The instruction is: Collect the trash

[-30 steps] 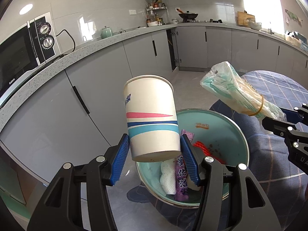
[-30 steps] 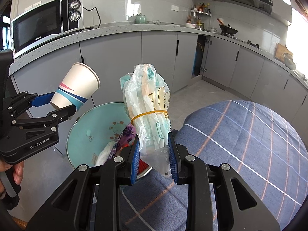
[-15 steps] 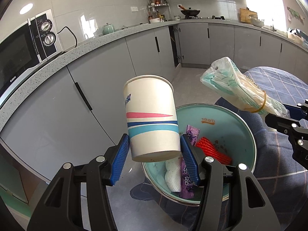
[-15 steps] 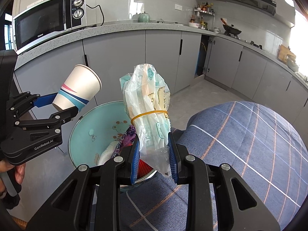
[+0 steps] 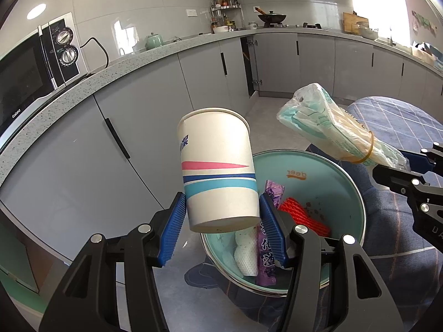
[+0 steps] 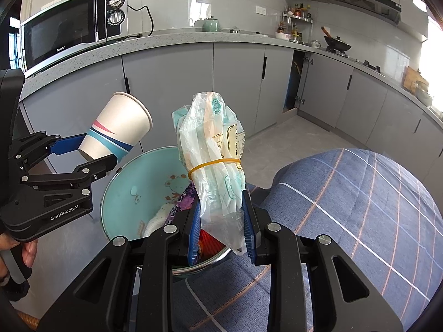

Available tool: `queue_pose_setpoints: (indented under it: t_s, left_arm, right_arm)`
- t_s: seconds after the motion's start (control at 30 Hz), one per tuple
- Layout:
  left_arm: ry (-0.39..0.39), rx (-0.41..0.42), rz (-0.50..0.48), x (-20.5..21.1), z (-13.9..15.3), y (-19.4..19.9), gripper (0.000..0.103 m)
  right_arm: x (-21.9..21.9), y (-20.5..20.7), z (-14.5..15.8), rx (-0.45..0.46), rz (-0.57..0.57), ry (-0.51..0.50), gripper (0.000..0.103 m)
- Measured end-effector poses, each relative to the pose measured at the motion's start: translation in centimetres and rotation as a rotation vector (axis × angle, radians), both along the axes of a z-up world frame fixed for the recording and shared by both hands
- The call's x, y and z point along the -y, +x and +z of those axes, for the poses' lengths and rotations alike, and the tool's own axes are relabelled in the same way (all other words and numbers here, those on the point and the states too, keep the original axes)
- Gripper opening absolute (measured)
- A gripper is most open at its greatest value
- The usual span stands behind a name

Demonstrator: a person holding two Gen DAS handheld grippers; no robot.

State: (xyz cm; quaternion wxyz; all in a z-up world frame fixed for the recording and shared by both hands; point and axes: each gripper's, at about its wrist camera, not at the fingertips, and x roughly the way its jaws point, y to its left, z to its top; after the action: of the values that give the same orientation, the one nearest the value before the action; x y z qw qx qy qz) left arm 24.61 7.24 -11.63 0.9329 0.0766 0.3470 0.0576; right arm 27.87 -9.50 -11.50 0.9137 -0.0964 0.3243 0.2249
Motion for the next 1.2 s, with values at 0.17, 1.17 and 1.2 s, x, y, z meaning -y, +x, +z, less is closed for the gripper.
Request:
queue_pose_setpoints:
  t_s: [0.17, 1.17, 1.2]
  left_arm:
    - [-0.008, -0.002, 0.002, -0.1, -0.1, 0.1, 0.067]
    - [-0.028, 0.167, -0.005, 0.4, 5.3, -6.8, 0.095]
    - [-0.025, 0.169, -0.006, 0.5, 5.4, -6.9, 0.095]
  right_arm:
    - [0.0, 0.0, 0.0, 0.001, 0.011, 0.019, 0.045]
    - [8.1, -9.5, 4.6, 0.149, -0.151, 0.142, 0.068]
    - [8.2, -9.6, 4.6, 0.148, -0.151, 0.142, 0.068]
